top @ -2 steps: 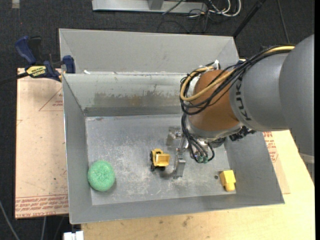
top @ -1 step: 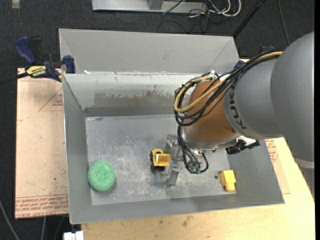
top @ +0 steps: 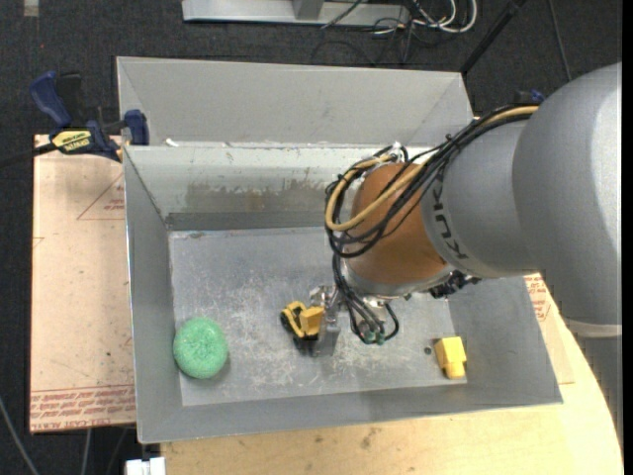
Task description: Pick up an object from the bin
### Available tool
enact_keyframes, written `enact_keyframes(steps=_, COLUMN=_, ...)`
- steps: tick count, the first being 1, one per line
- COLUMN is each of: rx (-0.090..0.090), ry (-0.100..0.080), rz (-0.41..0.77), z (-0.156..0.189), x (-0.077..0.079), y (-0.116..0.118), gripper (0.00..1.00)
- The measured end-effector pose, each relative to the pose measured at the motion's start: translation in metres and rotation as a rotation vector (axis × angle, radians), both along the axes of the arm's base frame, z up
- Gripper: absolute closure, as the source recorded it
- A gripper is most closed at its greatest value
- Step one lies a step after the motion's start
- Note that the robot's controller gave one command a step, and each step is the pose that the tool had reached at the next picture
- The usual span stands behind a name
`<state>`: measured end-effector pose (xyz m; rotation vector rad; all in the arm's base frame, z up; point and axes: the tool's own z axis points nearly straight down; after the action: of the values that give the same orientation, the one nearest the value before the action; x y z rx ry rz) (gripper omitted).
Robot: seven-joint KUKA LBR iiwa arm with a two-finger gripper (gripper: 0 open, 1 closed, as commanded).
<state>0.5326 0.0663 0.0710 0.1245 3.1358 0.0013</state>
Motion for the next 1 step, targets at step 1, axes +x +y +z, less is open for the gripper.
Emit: enact_keyframes(steps=1, rx=0.000, ry=0.000, rz=0.000, z=0.0000, x=0.0000, y=0.0000, gripper=1.00)
